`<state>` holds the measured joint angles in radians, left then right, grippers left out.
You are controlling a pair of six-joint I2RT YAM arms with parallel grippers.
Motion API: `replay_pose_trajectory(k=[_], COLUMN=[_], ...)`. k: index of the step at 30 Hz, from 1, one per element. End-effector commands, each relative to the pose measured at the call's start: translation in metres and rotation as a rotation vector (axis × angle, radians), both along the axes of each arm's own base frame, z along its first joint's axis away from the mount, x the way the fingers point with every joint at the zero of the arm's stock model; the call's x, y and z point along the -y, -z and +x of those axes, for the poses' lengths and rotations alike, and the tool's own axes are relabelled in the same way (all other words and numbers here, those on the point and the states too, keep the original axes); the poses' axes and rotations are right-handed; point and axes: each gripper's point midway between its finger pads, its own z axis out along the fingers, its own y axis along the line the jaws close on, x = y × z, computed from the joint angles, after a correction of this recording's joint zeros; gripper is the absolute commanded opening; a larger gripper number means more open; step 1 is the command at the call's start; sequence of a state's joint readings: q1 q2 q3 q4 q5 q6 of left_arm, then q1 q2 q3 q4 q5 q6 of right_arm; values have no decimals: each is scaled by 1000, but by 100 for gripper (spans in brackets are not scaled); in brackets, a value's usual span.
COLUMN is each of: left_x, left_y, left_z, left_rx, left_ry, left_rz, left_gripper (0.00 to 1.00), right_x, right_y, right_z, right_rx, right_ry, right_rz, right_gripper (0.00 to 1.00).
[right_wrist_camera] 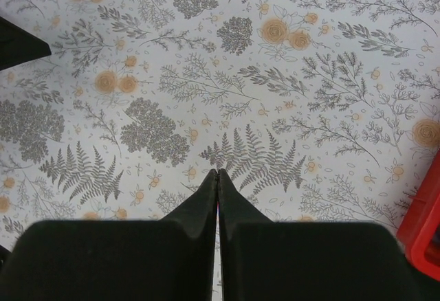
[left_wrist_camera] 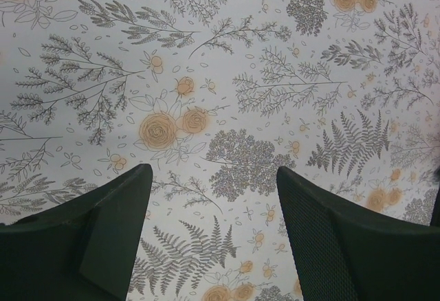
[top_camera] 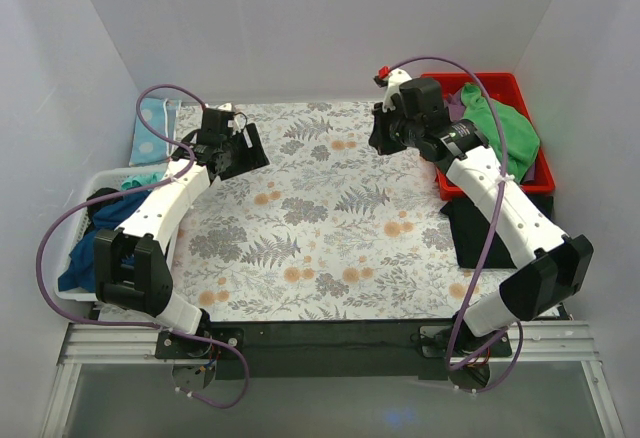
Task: Fold and stack the t-shirts
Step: Put the neatly folded tshirt into the corner of the board with the right arm
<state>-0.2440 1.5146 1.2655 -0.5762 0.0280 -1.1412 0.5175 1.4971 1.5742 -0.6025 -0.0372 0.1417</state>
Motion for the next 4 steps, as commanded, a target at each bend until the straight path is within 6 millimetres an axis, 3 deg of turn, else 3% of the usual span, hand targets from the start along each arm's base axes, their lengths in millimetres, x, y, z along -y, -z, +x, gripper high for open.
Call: replay_pose_trajectory(k=[1, 4], left_x=[-10, -10], left_y=[-22, -20], left_z=[0, 1], left_rx=[63, 60], left_ry=[-23, -17], left_rz=[30, 35], left_gripper=[72, 72], right_x=[-3, 2], right_y=[1, 2], right_z=[4, 5], right_rx=[26, 31], right_ry=[-20, 11], right_rz=[-7, -18], right_gripper=[1, 2])
